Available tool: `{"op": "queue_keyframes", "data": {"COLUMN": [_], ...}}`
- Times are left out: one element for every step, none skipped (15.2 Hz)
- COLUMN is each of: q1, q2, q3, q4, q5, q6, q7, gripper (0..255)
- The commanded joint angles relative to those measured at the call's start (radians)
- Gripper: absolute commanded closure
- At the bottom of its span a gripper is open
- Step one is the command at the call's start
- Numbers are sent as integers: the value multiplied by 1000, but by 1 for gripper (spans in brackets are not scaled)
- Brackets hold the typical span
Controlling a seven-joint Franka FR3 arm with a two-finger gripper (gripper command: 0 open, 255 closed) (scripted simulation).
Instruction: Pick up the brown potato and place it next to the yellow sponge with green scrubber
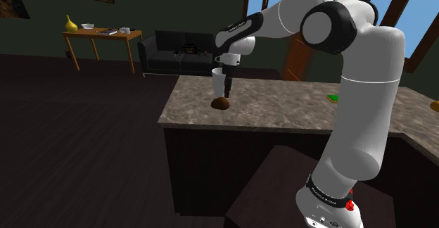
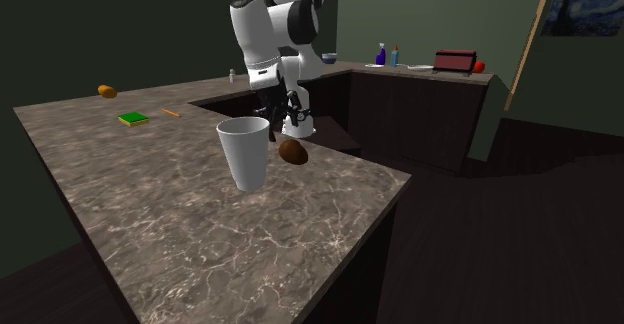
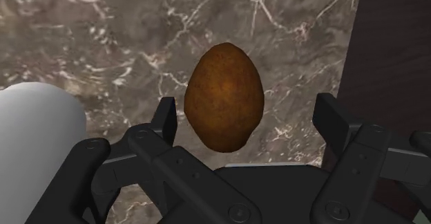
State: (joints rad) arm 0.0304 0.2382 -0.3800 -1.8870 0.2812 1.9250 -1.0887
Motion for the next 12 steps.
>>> {"op": "queue_keyframes", "data": {"q1": [-11,-11,-10,-9,-8,-7,-6,-4,-4,-4,-4,-4], "q2": [61,64,67,70,74,77,81,88,88,88,88,88], "q3": [8,10,12,13,15,16,18,21,21,21,21,21], "q4": [51,41,32,23,14,5,-3,-16,-17,-16,-16,-16], "q5": [19,22,25,27,30,33,37,42,42,42,42,42], "q6": [-6,6,18,30,42,55,67,85,85,85,85,85], "q7": [-40,-41,-43,-45,-47,-49,-51,-54,-54,-54,-54,-54], "gripper": [0,0,0,0,0,0,0,0,0,0,0,0]}}
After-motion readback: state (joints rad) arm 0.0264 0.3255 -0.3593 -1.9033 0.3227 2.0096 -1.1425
